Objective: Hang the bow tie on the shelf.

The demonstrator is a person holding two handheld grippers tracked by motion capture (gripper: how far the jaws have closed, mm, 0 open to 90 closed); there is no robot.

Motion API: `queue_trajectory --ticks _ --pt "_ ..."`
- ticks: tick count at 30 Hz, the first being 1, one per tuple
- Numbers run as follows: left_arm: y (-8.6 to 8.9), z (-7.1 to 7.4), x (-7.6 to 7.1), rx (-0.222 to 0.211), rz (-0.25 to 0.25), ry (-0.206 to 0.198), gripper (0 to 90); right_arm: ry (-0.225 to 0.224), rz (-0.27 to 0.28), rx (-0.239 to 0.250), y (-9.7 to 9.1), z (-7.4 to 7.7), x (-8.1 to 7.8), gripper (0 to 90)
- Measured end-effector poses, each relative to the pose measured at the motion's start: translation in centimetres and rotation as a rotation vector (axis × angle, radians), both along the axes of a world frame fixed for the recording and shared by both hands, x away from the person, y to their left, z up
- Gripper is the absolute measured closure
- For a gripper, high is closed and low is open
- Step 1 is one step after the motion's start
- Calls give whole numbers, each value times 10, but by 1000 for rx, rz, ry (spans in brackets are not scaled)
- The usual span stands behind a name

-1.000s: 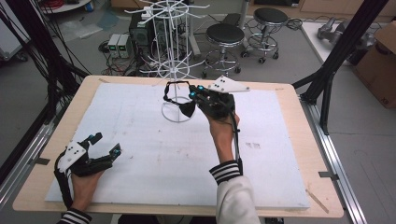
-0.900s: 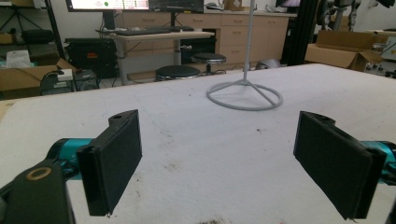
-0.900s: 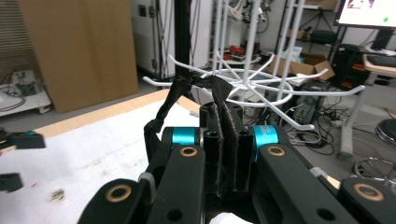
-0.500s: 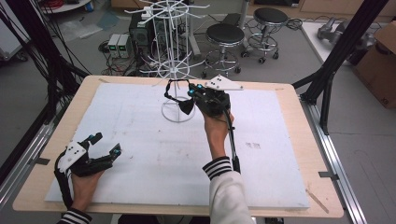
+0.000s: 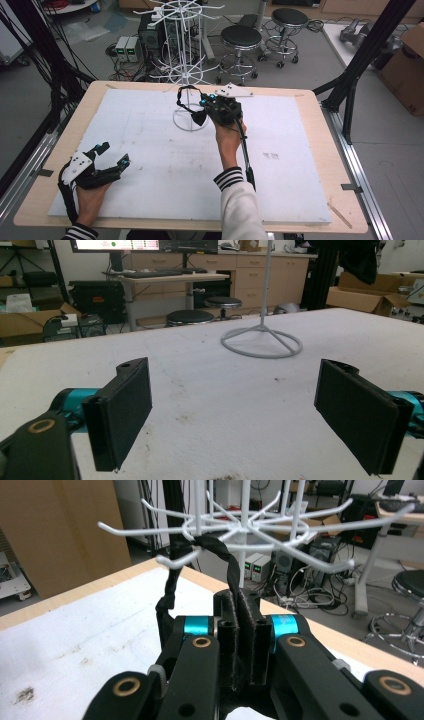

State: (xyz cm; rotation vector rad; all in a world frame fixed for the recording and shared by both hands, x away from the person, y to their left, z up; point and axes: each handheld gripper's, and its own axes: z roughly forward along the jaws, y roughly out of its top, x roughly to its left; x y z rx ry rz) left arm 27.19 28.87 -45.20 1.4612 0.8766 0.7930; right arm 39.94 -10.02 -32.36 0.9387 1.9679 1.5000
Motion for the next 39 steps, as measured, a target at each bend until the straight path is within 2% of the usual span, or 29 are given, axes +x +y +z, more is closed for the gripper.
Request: queue_trajectory --ticks 10,18,23,26,28,31,35,37,39 --pt "0 0 0 -1 0 0 156 37 -8 -55 7 -9 4 838" --pt "0 0 0 0 0 -1 156 57 -7 -76 8 -16 6 814" --pt "0 0 0 1 1 -2 156 62 -2 -97 11 -17 5 733" --pt "0 0 0 2 1 -3 156 77 -7 -115 11 -17 4 627" --pt "0 0 0 2 1 -3 156 94 -25 -131 11 -17 3 490" --pt "0 0 0 0 1 -2 156 89 -58 -149 9 -17 -4 273" --pt "0 0 0 0 2 -2 156 56 -67 -164 3 -15 -21 133" --pt "0 0 0 -1 2 -3 156 53 -53 -160 -3 -13 -29 115" --pt "0 0 0 -2 3 -1 156 16 -46 -144 -13 -13 -40 103"
